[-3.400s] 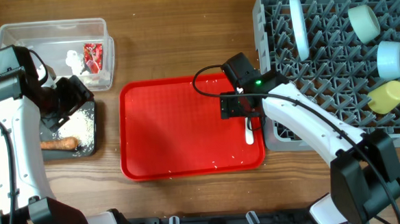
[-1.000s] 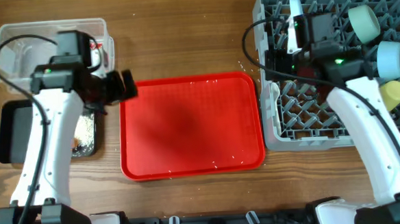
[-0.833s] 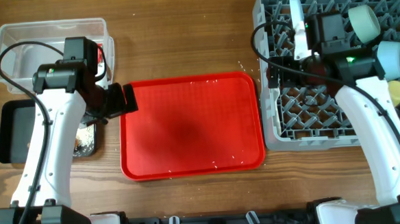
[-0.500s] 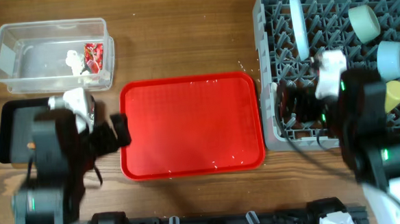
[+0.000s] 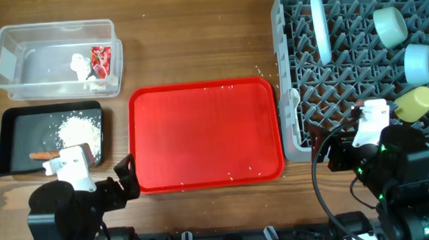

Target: Sort waste into correct bins and load items into the dishwasher rack

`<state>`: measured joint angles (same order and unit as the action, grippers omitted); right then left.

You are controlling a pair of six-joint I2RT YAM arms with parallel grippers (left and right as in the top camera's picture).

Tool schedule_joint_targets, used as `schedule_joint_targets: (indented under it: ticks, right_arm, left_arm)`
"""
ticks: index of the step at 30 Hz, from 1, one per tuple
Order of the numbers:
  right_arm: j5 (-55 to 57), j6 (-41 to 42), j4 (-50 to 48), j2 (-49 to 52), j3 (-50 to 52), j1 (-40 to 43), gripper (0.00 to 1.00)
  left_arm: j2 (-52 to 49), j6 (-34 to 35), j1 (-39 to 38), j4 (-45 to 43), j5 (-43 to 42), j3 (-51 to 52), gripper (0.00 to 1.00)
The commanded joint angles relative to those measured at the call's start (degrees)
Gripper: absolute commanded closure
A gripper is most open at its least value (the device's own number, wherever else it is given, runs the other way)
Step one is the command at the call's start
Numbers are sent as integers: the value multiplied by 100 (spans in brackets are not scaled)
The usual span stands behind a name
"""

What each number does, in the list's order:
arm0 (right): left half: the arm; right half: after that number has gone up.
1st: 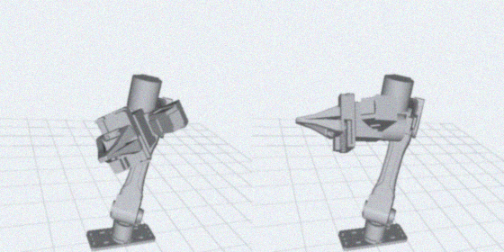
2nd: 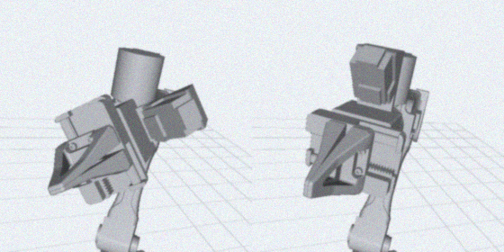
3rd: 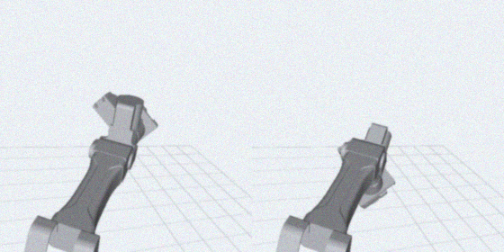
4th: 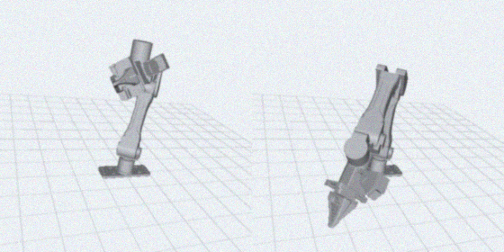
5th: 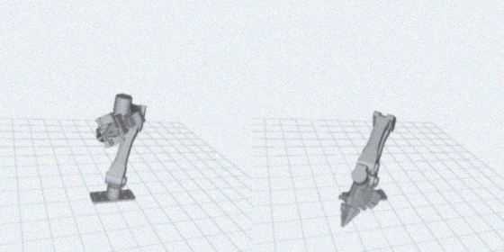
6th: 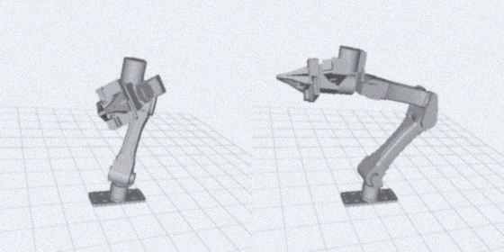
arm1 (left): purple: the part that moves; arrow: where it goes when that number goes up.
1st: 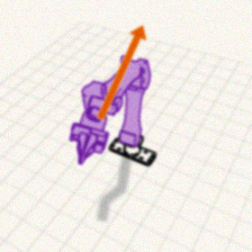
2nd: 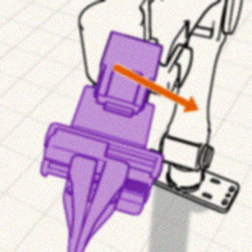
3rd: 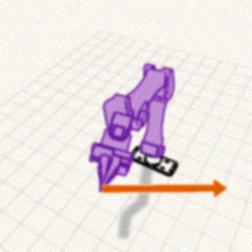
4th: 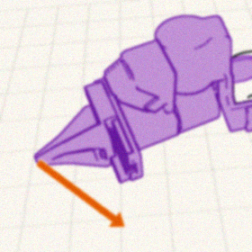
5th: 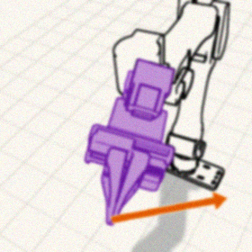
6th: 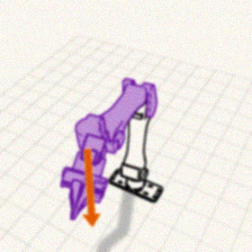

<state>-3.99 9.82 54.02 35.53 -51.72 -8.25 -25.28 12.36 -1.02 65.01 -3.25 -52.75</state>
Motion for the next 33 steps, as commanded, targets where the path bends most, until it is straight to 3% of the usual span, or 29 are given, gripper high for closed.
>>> schedule_joint_targets:
  ticks: [1, 5, 8, 11, 16, 22, 27, 29, 33]
  right_arm:
    - [114, 83, 2, 63, 48, 9, 0]
    - [315, 37, -4, -129, 83, 9, 0]
    - [396, -232, -564, -920, 533, 9, 0]
    - [391, -210, -1797, -1932, 1620, 9, 0]
    - [426, -240, -4688, -3132, 3755, 9, 0]
    - [588, -236, -6358, -3534, 5156, 122, 0]
    - [4, -1163, -6013, -3534, 5143, 518, 0]
    - [-63, -1054, -5471, -3534, 5143, 522, 0]
    - [-57, -946, -5423, -3532, 5143, 522, 0]
  left_arm:
    - [9, 50, 11, 26, 33, 46, 0]
    - [9, 50, 11, 26, 33, 46, 0]
    - [9, 50, 11, 26, 33, 46, 0]
    - [9, 50, 11, 26, 33, 46, 0]
    - [9, 50, 11, 26, 33, 46, 0]
    - [9, 50, 11, 26, 33, 46, 0]
    - [9, 50, 11, 26, 33, 46, 0]
    - [9, 50, 11, 26, 33, 46, 0]
    - [9, 50, 11, 26, 33, 46, 0]
